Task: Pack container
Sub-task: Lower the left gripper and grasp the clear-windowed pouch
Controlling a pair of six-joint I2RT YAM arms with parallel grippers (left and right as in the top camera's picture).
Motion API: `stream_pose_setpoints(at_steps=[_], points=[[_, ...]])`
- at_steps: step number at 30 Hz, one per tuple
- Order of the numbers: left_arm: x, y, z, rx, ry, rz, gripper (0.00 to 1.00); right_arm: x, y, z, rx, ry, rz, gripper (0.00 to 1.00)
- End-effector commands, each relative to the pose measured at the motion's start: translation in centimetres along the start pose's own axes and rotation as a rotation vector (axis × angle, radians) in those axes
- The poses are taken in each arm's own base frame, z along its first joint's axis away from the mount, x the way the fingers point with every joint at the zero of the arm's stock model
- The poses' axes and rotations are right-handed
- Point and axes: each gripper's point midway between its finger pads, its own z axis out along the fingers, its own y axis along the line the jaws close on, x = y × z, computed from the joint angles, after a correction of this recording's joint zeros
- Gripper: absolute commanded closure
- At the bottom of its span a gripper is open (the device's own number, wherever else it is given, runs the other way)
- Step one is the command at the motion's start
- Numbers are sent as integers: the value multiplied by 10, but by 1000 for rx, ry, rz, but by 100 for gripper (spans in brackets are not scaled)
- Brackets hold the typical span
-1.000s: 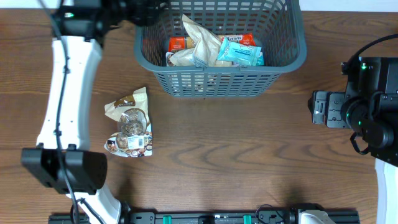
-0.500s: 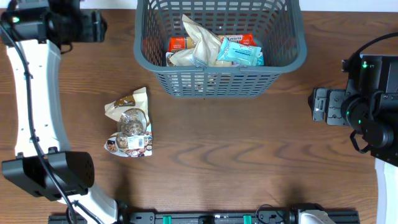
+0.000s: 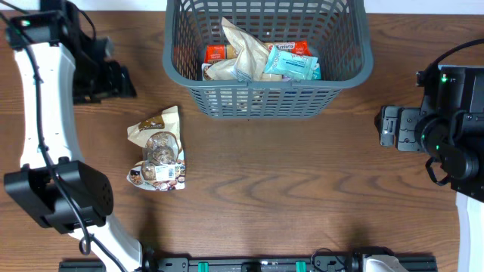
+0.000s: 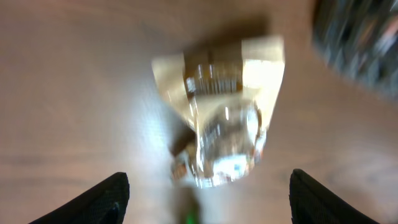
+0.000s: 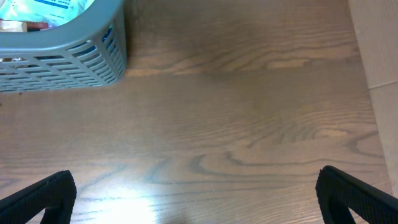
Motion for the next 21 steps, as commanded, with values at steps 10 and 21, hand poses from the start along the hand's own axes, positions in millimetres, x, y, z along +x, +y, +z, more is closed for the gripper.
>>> stream_pose_setpoints(at_steps=[10,21], points=[[79,-18,46,111,372,-113,25,0,0,0,-4,-1,18,1],[98,-56,113,42,420,-18,25,0,-1,3,-1,10,9,1]])
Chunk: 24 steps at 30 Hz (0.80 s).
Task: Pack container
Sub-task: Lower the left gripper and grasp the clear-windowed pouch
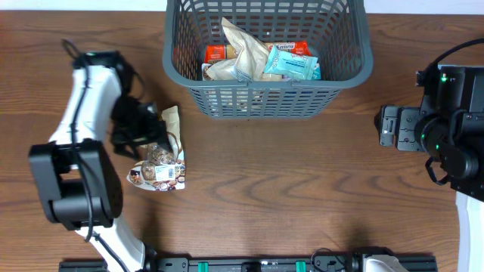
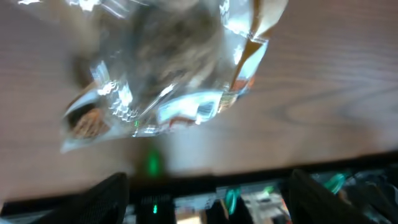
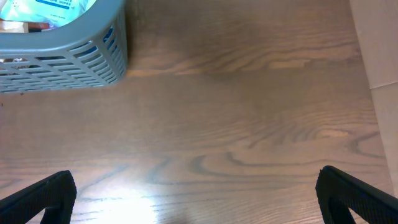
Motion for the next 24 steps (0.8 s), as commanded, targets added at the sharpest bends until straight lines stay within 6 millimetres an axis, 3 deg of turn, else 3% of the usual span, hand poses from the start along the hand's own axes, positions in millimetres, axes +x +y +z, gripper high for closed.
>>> stream_pose_setpoints(at_steps=[1,6,11,17,24], points=[[-5,-9,18,-45,-5,-23,25,1,-2,2,3,9,8,1],[-24,-3,36,-224,-98,-36,25,3,-2,2,3,17,7,1],[-42,-3,39,-319,-196,-64,25,3,-2,2,3,17,7,1],[-48,8,31,-403,-259,-130,25,3,-2,2,3,16,7,1],[-51,1,12,-373,-349,-148,25,3,-4,2,7,17,13,1]])
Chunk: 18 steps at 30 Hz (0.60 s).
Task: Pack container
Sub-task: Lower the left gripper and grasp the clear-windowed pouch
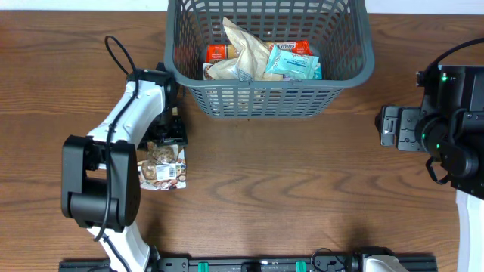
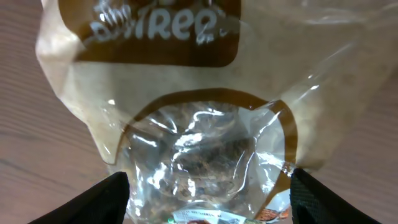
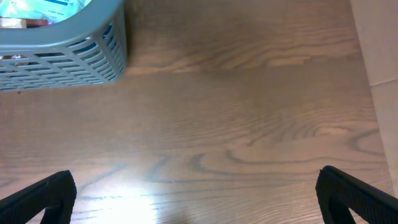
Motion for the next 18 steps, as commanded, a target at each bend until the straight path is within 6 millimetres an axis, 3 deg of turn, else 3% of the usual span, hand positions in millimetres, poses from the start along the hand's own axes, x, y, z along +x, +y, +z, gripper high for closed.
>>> stream_pose_setpoints(at_steps=[1,6,18], points=[[-5,1,-19,-7,-83,-29,25,1,-2,1,3,6,9,1],[-1,2,-14,-11,-73,-43,25,1,-2,1,2,6,8,1],[7,-1,21,1,-68,-173,25,1,-1,1,1,8,4,1]])
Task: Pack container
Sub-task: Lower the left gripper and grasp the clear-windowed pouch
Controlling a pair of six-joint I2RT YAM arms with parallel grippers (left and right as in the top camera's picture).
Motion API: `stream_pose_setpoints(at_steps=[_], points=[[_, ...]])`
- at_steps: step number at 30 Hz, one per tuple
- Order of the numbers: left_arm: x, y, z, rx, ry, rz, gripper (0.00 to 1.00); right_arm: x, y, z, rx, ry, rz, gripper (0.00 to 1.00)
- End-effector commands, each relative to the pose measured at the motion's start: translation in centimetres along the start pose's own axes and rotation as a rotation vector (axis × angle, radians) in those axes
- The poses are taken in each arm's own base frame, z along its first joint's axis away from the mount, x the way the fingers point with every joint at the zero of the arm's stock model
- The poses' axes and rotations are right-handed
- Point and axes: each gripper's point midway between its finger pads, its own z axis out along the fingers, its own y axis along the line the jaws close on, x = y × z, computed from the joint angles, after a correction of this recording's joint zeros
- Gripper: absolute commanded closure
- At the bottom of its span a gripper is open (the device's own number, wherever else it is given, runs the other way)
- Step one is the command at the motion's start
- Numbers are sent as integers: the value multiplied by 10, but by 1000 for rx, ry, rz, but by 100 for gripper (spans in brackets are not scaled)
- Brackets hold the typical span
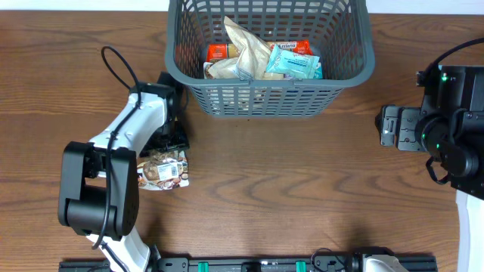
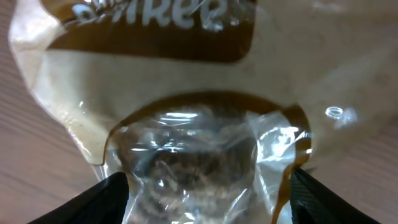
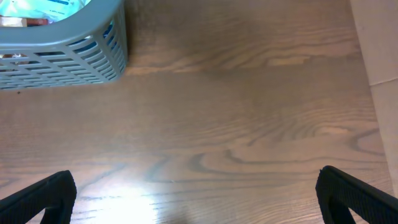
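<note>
A tan snack bag (image 1: 162,172) with a clear window lies flat on the table, left of the grey basket (image 1: 268,102). My left gripper (image 1: 168,138) is down over the bag's upper end. In the left wrist view the snack bag (image 2: 186,124) fills the frame, and my left gripper (image 2: 208,202) is open with one finger on each side of the clear window. At the right edge of the table, my right gripper (image 1: 387,125) stands open over bare wood, and in the right wrist view the right gripper (image 3: 199,193) has nothing between its fingers.
The basket holds several snack packets (image 1: 291,64). Its near wall stands just right of and behind my left gripper. A corner of the basket (image 3: 93,56) shows at the top left of the right wrist view. Brown wooden table (image 1: 302,196) stretches between the arms.
The bag looks larger and closer in the left wrist view, with the window now between the fingers. Seen from overhead, my left gripper has shifted slightly down along the bag. The right arm is unchanged.
My left gripper was first at the table's far left, away from the bag. Then it was beside the bag's left edge. After that it stood over the bag's top end next to the basket, and now sits closer onto the bag, still open. The right arm stayed put.
</note>
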Motion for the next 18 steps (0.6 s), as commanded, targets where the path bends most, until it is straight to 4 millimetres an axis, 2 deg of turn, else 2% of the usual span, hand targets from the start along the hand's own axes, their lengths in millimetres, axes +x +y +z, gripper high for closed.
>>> stream_pose_setpoints(at_steps=[1,7,18], points=[[0,0,1,4,-22,-44,25,2,-1,1,-2,8,5,1],[-9,-4,1,23,-55,-66,24,5,-1,1,-1,23,1,1],[-9,-4,1,28,-57,-190,6,9,-1,1,0,39,-2,1]])
